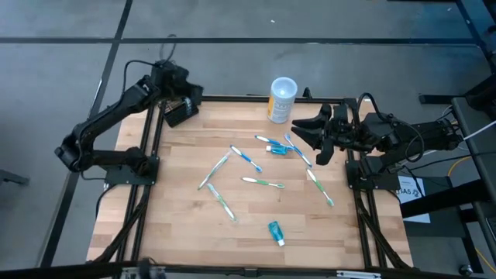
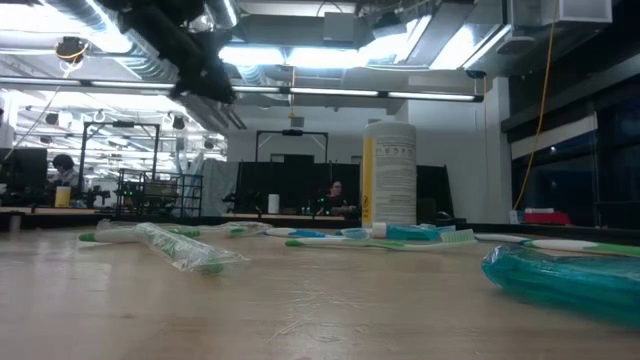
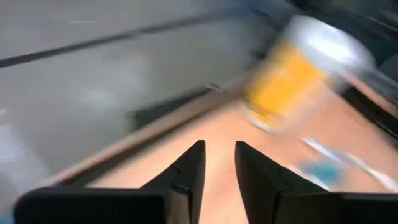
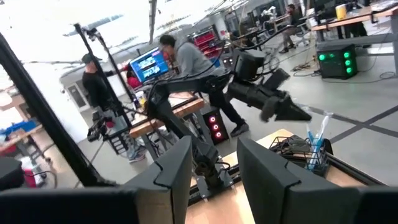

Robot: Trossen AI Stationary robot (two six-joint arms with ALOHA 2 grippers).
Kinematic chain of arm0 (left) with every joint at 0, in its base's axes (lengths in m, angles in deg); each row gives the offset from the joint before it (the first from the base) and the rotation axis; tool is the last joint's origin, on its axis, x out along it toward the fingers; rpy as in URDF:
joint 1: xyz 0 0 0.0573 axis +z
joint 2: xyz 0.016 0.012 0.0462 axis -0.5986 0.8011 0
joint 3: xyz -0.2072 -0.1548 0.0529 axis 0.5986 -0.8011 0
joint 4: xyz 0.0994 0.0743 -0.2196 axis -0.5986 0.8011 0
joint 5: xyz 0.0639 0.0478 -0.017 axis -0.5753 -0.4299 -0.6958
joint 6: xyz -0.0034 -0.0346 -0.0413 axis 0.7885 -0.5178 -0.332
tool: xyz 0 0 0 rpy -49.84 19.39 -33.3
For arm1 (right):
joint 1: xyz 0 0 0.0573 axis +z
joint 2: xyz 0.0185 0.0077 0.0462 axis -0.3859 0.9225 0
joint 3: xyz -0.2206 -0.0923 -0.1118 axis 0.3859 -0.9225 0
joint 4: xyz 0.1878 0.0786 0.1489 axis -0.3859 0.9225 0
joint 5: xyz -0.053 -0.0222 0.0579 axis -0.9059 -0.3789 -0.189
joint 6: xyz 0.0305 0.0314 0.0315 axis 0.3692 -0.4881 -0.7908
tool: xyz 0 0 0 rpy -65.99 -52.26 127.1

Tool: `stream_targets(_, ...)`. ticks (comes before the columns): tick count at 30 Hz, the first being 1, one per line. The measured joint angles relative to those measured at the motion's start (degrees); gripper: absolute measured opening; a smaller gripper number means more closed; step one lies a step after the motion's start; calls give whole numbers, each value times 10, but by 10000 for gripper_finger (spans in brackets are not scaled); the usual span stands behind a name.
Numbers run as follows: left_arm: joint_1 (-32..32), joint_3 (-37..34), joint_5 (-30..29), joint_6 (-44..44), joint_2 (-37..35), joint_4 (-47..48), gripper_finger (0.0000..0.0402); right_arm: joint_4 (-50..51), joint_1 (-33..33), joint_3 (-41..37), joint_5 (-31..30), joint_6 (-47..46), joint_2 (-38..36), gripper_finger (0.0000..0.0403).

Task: Pick & Place toothbrushing station
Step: Put the blue toothbrush into the right section of the black organizer

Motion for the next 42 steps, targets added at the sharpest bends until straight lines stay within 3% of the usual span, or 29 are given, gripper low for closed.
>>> stream_targets(3, -44, 0, 40, 46, 9, 30, 97, 20, 0, 0, 2, 4, 0, 130)
stream_targets(13, -246, 0, -16, 30, 137, 139, 93, 32, 0, 0, 15, -9, 0, 130)
stream_targets(20, -393, 0, -27, 206, 223, 45, 110, 38, 2, 0, 15, -11, 0, 130)
stream_targets(24, -457, 0, -104, 300, 250, -56, 117, 38, 2, 0, 15, -14, 0, 130)
stream_targets(28, -467, 5, -139, 325, 278, -136, 124, 40, 2, 0, 13, -26, 0, 130)
stream_targets(42, -464, 98, -94, 372, 416, -111, 113, 42, 2, 0, 10, -39, 0, 130)
